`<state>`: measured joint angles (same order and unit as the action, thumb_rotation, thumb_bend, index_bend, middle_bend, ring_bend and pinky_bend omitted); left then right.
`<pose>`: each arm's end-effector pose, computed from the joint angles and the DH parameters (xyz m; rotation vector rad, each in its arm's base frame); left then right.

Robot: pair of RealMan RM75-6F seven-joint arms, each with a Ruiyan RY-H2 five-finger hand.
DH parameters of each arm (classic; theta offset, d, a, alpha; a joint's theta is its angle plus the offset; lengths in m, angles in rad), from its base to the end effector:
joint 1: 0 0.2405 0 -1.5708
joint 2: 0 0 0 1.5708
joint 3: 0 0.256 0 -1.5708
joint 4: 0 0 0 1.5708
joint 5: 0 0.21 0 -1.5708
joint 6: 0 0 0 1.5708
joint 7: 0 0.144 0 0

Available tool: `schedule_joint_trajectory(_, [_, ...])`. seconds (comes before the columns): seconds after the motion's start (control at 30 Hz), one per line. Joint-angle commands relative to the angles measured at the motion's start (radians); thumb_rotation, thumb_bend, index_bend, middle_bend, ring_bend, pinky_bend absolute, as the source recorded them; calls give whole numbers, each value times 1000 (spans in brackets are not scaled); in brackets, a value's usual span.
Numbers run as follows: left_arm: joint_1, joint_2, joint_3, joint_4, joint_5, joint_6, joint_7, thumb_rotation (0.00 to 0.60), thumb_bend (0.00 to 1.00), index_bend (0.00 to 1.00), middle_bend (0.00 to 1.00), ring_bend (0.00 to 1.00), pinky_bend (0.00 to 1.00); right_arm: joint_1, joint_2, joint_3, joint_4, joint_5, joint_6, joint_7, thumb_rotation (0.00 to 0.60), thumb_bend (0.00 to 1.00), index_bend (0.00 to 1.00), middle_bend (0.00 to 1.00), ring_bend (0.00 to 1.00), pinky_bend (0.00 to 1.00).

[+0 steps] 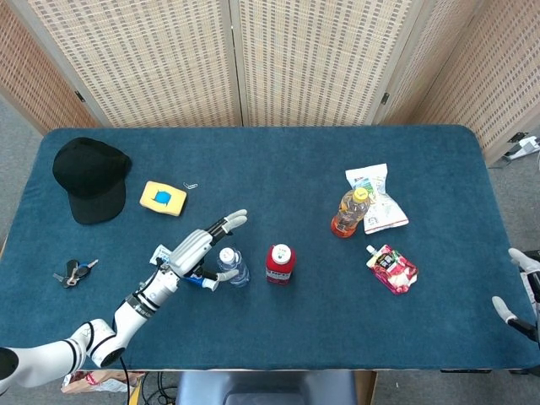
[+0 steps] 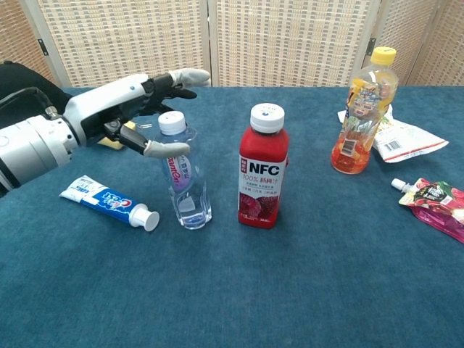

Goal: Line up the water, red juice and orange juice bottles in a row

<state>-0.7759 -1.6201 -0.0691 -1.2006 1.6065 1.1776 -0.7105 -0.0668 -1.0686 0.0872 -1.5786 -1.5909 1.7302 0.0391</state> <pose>-0.1344 0.3418 -0.0155 -1.8744 -1.3716 -1.6296 -0.3142 -0.1372 0.2091 1.2475 -0.7074 0.9769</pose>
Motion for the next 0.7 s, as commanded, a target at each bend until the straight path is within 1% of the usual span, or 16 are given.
schedule_joint_trajectory(0.03, [6,36,-5,-53,-13,-5,3,600,205,0,0,33,210,1,-1,0,2,0,-2,2,600,207,218,329,223,258])
schedule_joint_trajectory(0.13, [16,66,-12,-101,-20,8,1,600,205,0,0,30,206,3,-3,1,5,2,-5,5,600,207,218,329,223,258])
schedule_joint_trajectory(0.37, [43,148,-33,-222,-53,23,-47,600,204,0,0,33,206,5,-11,1,14,6,-11,16,600,207,218,329,223,257])
schedule_joint_trajectory(0.53, [70,203,-61,-267,-88,48,-7,600,204,0,0,33,206,8,-6,0,12,3,-16,17,600,207,218,329,223,257])
schedule_joint_trajectory(0.7, [111,257,-94,-288,-167,60,41,600,204,0,0,33,206,18,3,-4,3,-7,-30,18,600,206,218,329,223,257])
